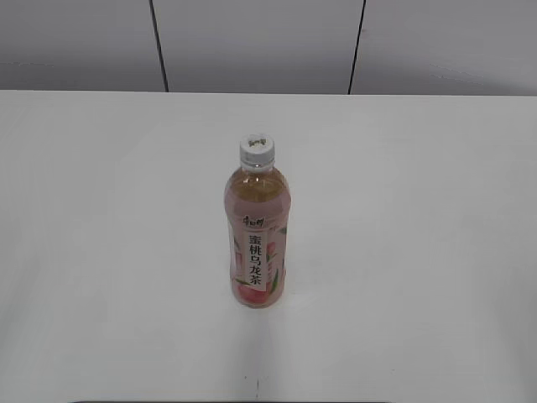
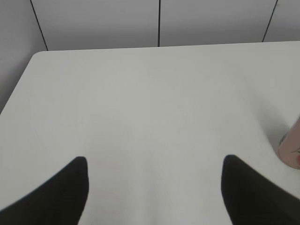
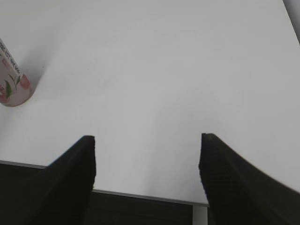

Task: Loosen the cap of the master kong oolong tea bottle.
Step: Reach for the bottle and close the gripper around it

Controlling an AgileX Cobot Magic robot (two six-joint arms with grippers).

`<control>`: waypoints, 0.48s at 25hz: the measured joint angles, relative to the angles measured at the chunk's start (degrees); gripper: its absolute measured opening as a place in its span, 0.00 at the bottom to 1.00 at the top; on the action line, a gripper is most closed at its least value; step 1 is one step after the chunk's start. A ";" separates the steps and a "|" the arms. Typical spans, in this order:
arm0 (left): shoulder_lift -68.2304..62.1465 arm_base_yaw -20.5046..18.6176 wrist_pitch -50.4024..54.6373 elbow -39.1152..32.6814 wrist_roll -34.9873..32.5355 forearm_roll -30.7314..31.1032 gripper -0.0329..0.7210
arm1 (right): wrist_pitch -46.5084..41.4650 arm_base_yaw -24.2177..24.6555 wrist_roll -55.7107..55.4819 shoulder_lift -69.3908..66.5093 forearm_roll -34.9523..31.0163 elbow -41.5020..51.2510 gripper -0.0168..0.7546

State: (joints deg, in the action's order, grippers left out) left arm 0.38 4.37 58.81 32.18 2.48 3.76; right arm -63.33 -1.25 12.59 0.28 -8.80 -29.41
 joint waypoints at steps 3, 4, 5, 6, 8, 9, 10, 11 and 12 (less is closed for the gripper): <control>0.00 0.00 0.00 0.00 0.00 0.00 0.75 | 0.00 0.00 0.00 0.00 0.00 0.00 0.70; 0.00 0.00 0.00 0.00 0.00 0.00 0.75 | 0.00 0.00 0.00 0.00 0.00 0.00 0.70; 0.00 0.00 0.00 0.00 0.00 0.00 0.75 | 0.00 0.00 0.00 0.00 0.00 0.00 0.70; 0.00 0.00 0.00 0.00 0.00 0.00 0.75 | 0.00 0.00 0.00 0.00 0.00 0.00 0.70; 0.00 0.00 0.00 0.00 0.00 0.00 0.75 | 0.00 0.00 0.00 0.00 -0.05 0.00 0.70; 0.00 0.00 0.00 0.00 0.00 0.00 0.75 | 0.00 0.00 0.00 0.00 -0.05 0.00 0.70; 0.00 0.00 0.00 0.00 0.00 0.00 0.75 | 0.00 0.00 0.00 0.00 -0.05 0.00 0.70; 0.00 0.00 0.00 0.00 0.00 0.00 0.75 | 0.00 0.00 0.00 0.00 -0.05 0.00 0.70; 0.00 0.00 0.00 0.00 0.00 0.00 0.75 | 0.00 0.00 0.00 0.00 -0.05 0.00 0.70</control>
State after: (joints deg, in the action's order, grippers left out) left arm 0.38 4.37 58.81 32.18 2.48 3.76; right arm -63.33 -1.25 12.59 0.28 -8.85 -29.41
